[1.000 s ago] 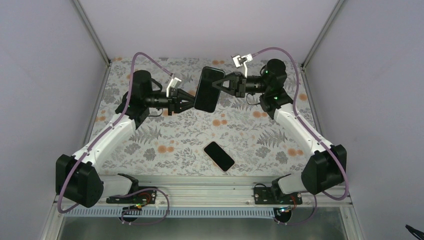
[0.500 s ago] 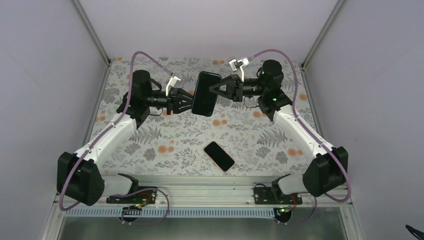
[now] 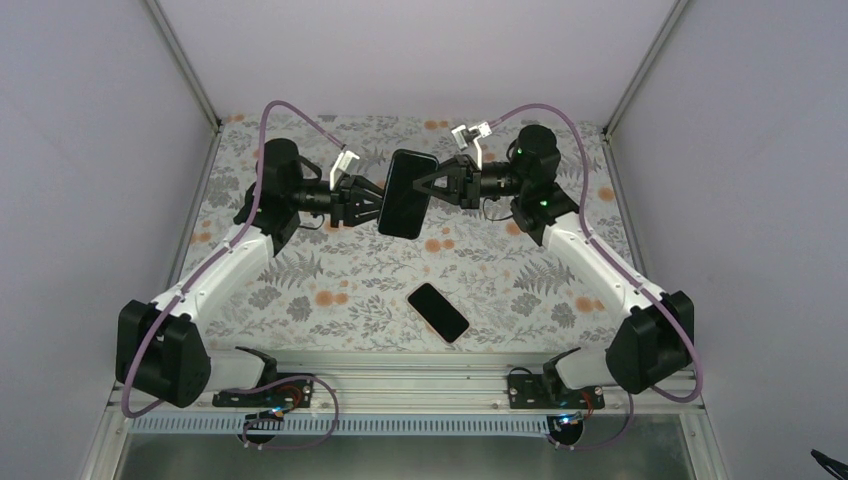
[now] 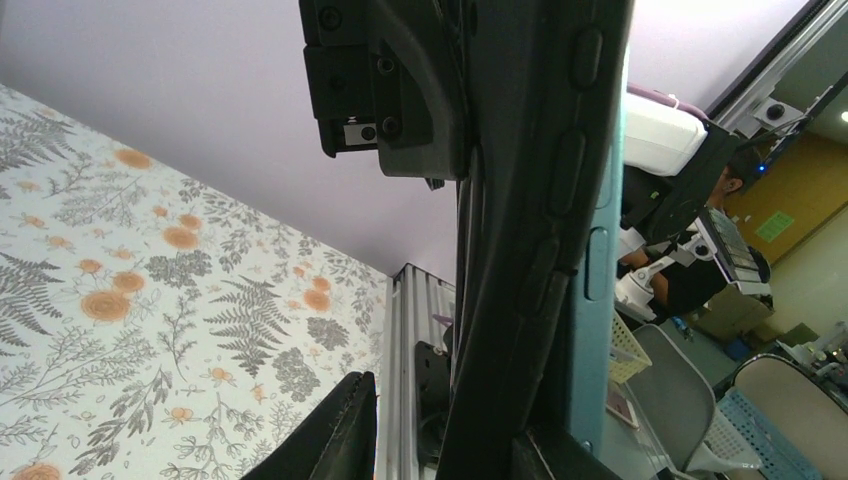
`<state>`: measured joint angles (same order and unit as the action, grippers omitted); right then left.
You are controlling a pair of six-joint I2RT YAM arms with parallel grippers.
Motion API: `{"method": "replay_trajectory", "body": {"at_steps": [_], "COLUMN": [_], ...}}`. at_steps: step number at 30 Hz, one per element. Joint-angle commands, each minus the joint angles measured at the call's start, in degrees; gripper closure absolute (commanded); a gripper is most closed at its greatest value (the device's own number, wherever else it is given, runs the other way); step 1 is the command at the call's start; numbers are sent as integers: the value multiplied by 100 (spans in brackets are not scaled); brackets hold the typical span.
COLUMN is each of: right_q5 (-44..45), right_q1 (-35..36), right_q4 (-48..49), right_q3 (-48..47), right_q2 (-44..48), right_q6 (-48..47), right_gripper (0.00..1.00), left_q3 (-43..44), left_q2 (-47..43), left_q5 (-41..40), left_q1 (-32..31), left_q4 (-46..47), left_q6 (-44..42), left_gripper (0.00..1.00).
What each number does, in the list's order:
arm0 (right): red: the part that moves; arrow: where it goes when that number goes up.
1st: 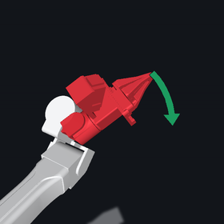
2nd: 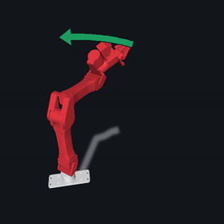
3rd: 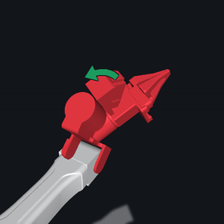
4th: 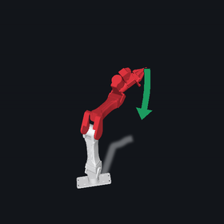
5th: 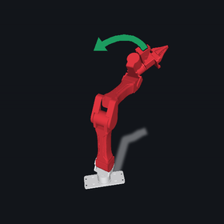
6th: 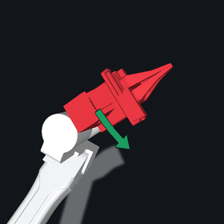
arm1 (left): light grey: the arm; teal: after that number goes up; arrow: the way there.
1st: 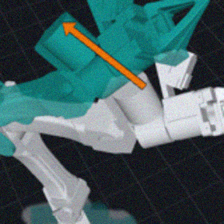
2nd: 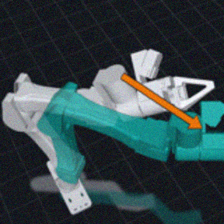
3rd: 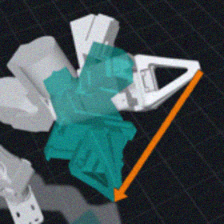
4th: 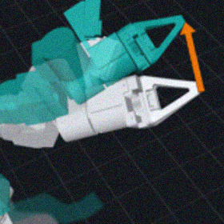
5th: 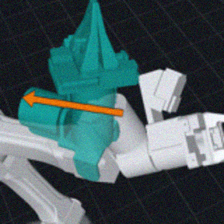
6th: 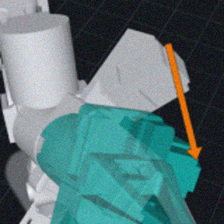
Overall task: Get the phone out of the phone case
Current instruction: Remove the phone case from the phone.
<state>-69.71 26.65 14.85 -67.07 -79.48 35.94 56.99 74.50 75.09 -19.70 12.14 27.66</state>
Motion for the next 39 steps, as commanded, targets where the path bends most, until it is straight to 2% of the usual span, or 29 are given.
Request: {"method": "replay_trajectory", "body": {"at_steps": [1, 7, 12, 18, 23, 26, 30, 33, 39], "right_q5": [-1166, -1211, -1244, -1150, -1001, -920, -832, -731, -335], "right_q1": [613, 606, 466, 46, -133, -273, -453, -524, -539], "right_q4": [-377, -340, -497, -554, -476, -553, -648, -787, -1153], "right_q3": [140, -17, -311, -570, -590, -705, -820, -810, -757], "right_q2": [-338, -584, -789, -1033, -1070, -1095, -1067, -959, -609], "right_q6": [194, 362, 389, 683, 948, 950, 932, 815, 468], "right_gripper": [96, 96, 96, 88, 75, 57, 37, 33, 31], "left_q3": [133, -49, -208, -583, -644, -690, -773, -812, -725], "left_q2": [4, -12, -23, -23, -48, -50, -66, -70, -65], "left_q5": [-610, -566, -601, -822, -954, -1035, -1100, -1156, -1417], "left_q1": [-64, -64, -23, 231, 287, 360, 432, 487, 727], "left_q4": [1021, 1497, 1736, 2439, 2547, 2521, 2571, 2577, 2316], "left_q6": [360, 824, 1120, 1971, 2237, 2375, 2446, 2454, 2370], "left_gripper": [71, 70, 81, 94, 98, 98, 98, 98, 98]}}
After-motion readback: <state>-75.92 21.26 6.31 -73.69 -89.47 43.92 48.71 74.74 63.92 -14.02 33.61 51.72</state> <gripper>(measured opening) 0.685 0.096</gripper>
